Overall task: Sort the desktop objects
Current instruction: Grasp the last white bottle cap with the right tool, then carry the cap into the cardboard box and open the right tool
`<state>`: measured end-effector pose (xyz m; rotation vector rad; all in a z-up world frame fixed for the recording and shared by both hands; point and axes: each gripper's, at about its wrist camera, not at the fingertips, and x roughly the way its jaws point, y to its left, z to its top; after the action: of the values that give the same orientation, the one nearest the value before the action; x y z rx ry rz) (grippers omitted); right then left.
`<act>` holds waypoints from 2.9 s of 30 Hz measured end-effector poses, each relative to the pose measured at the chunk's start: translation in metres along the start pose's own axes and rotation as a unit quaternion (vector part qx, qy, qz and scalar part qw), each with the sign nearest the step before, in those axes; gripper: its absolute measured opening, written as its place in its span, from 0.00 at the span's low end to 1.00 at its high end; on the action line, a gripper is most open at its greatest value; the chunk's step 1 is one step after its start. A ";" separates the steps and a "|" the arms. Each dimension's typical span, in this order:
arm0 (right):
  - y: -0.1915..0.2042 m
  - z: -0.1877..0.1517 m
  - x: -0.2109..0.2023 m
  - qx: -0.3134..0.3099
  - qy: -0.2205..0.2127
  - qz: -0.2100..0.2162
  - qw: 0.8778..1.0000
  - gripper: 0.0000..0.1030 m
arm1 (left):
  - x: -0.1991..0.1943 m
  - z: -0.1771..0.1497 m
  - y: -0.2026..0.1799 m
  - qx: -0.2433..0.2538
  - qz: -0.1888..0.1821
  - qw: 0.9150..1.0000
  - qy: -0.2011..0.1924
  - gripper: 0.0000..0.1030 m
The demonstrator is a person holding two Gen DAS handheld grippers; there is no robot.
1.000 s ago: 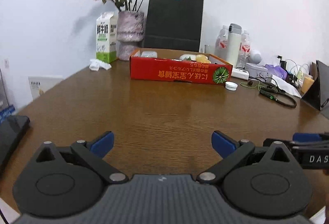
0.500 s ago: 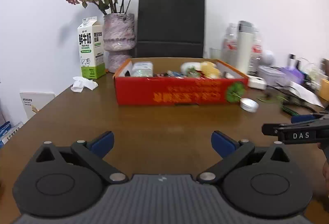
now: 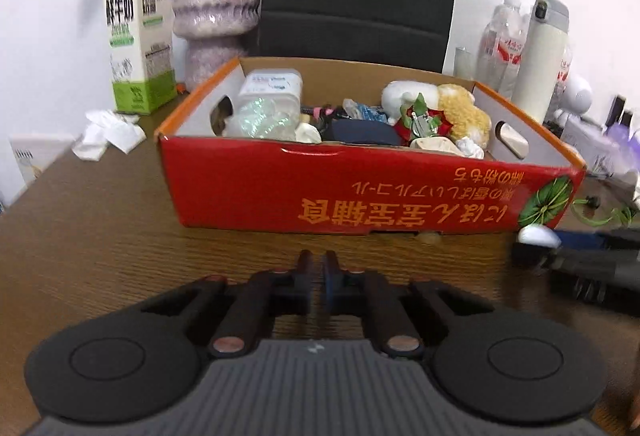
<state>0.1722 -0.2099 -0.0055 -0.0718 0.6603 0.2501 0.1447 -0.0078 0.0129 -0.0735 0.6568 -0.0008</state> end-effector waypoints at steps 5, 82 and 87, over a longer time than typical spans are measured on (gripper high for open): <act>0.033 -0.004 -0.027 -0.009 -0.023 0.033 0.999 0.37 | -0.021 -0.006 -0.004 0.023 0.002 1.000 -0.017 0.02; -0.020 0.136 0.088 0.091 0.255 0.023 0.962 0.38 | 0.118 0.149 0.020 -0.013 -0.035 0.961 0.274 0.04; -0.010 0.142 0.092 0.084 0.271 0.008 0.959 0.48 | 0.112 0.152 0.022 -0.022 -0.033 0.958 0.283 0.57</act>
<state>0.3293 -0.1799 0.0498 0.0297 1.2259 0.1878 0.3257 0.0215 0.0625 -0.1405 1.2283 -0.0742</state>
